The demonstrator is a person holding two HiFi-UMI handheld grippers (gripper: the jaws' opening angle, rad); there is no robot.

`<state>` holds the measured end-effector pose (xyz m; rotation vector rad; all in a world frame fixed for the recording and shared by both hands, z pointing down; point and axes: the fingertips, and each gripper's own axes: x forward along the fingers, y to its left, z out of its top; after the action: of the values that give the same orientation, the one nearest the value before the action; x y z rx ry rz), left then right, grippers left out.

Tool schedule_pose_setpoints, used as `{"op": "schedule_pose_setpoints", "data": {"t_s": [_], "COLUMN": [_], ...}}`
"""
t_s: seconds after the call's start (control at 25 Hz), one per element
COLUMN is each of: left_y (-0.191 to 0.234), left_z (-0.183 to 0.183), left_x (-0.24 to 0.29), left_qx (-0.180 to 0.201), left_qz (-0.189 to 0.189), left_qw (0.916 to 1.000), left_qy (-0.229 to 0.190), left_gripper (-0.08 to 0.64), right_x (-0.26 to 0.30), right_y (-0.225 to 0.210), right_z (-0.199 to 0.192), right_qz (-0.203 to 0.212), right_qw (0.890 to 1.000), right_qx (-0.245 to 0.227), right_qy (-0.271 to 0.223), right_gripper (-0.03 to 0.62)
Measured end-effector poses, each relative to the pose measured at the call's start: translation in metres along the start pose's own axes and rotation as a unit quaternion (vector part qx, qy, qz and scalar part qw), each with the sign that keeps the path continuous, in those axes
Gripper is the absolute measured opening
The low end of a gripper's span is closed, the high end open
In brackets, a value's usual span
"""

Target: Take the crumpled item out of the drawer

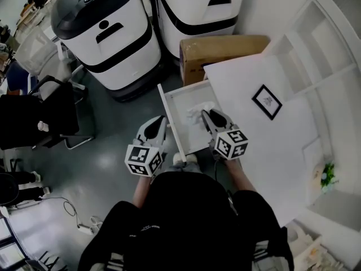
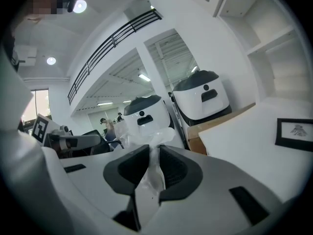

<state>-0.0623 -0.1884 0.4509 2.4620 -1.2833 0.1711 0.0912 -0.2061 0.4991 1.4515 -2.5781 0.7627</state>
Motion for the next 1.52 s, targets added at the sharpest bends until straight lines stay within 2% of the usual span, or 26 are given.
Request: {"op": "schedule_pose_setpoints", "data": {"t_s": [0.28,0.72,1.28,1.52], "left_y": [0.005,0.006,0.01,0.013], "left_z": [0.024,0.065,0.08,0.084], "left_x": [-0.016,-0.031,-0.039,-0.04], "left_qx": [0.007,0.023,0.042,0.049], "left_qz": [0.008,0.022,0.042,0.044], "left_qw": [0.9994,0.9959,0.9926,0.9921], "left_qy": [-0.032,-0.085,-0.106,-0.107], "left_gripper": [-0.002,-0.002,-0.002,-0.002], "right_x": [-0.022,-0.055,-0.068,-0.069], "right_y": [0.018,0.026,0.025,0.024], "right_z": [0.045,0.104,0.121,0.124], "right_qz": [0.005,-0.011,-0.044,-0.049], "right_qw": [0.997,0.988,0.979,0.977], "right_qx": [-0.041,-0.069,-0.116,-0.118], "right_qy": [-0.058,-0.136,-0.164,-0.17], "right_gripper": [0.058,0.058,0.052,0.052]}}
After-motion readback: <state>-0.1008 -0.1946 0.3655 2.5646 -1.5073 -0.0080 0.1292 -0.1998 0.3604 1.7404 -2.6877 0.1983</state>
